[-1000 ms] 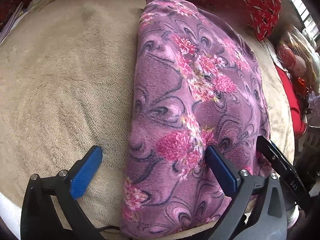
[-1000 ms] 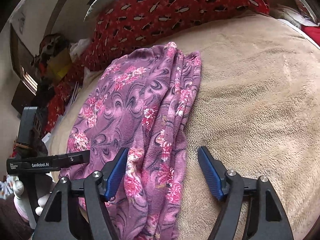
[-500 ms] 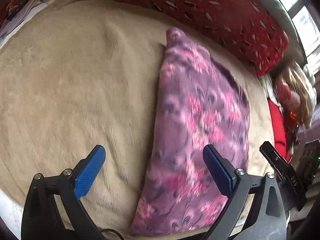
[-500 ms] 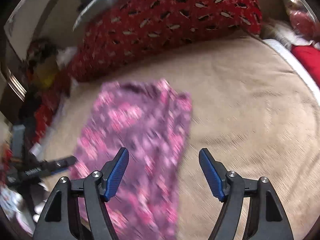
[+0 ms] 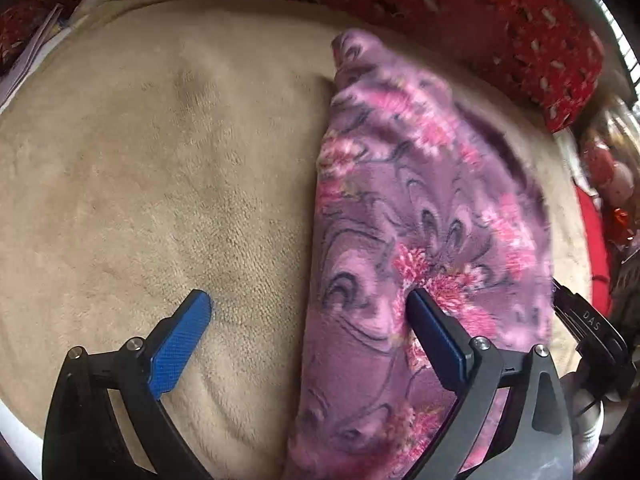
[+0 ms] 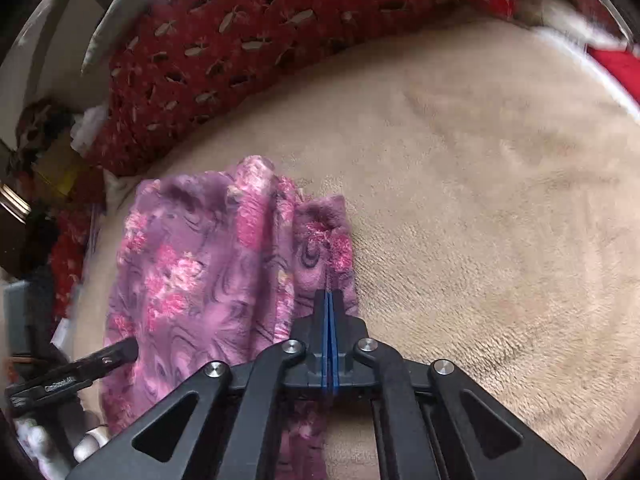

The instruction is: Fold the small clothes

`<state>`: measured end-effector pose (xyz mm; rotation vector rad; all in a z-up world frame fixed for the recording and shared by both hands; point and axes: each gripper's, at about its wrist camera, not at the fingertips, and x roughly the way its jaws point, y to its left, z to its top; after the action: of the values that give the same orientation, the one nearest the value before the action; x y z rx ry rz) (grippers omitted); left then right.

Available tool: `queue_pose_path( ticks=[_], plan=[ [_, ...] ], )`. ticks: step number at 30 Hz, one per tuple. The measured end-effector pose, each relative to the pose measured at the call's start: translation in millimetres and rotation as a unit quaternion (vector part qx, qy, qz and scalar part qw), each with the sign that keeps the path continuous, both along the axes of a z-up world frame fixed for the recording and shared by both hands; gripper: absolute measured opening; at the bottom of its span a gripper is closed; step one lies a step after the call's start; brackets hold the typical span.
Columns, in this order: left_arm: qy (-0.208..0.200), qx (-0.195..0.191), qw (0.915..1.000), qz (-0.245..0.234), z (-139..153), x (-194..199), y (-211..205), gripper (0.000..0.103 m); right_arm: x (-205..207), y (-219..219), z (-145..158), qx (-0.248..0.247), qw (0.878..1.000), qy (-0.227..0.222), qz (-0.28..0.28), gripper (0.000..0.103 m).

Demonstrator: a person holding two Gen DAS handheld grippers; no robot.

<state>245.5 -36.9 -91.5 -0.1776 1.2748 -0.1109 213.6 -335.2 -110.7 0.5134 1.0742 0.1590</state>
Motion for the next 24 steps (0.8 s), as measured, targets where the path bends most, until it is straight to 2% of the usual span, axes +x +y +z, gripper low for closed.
queue_pose_path(
  ticks=[1, 4, 5, 6, 8, 10, 11, 12, 16, 18, 19, 20, 22, 24],
  plan=[
    [-0.003, -0.008, 1.0000, -0.002, 5, -2, 3, 0.098, -3, -4, 7, 0.012, 1.000, -0.007, -0.005, 0.006],
    [-0.026, -0.016, 0.9995, -0.006, 24, -18, 13, 0.098, -21, -6, 34, 0.060, 0.997, -0.052, 0.023, 0.009],
    [-0.036, -0.010, 0.9993, -0.007, 27, -25, 14, 0.098, -28, -1, 42, 0.073, 0.994, -0.065, 0.043, 0.017],
    [-0.040, -0.001, 0.9992, -0.007, 27, -33, 15, 0.099, -35, 5, 45, 0.075, 0.993, -0.075, 0.058, 0.033],
    [-0.022, 0.014, 0.9996, -0.011, 13, -42, 12, 0.099, -45, 21, 40, 0.056, 0.992, -0.081, 0.084, 0.052],
    [0.006, 0.014, 0.9997, -0.017, -3, -47, 11, 0.099, -48, 43, 15, -0.028, 0.992, -0.037, 0.115, 0.048],
    [0.001, 0.013, 0.9998, -0.014, 2, -52, 12, 0.099, -48, 50, 6, -0.051, 0.990, -0.029, 0.128, 0.048],
    [-0.005, 0.012, 0.9998, -0.016, 9, -55, 12, 0.098, -53, 49, 11, -0.055, 0.990, -0.048, 0.122, 0.049],
    [-0.038, 0.042, 0.9976, -0.039, 28, -79, 9, 0.098, -71, 44, 31, -0.061, 0.990, -0.047, 0.120, 0.054],
    [-0.019, 0.054, 0.9971, -0.050, 16, -88, 7, 0.098, -79, 41, 25, -0.078, 0.989, -0.026, 0.126, 0.070],
    [-0.002, 0.061, 0.9967, -0.053, 8, -91, 6, 0.099, -84, 37, 18, -0.089, 0.988, -0.006, 0.123, 0.074],
    [0.013, 0.063, 0.9965, -0.053, 1, -95, 6, 0.099, -87, 32, 12, -0.084, 0.990, 0.009, 0.115, 0.074],
    [0.010, 0.057, 0.9974, -0.044, 3, -103, 9, 0.098, -97, 29, 15, -0.082, 0.992, 0.014, 0.095, 0.073],
    [-0.007, 0.056, 0.9974, -0.046, 15, -114, 12, 0.098, -108, 32, 27, -0.117, 0.989, 0.008, 0.086, 0.074]
  ],
)
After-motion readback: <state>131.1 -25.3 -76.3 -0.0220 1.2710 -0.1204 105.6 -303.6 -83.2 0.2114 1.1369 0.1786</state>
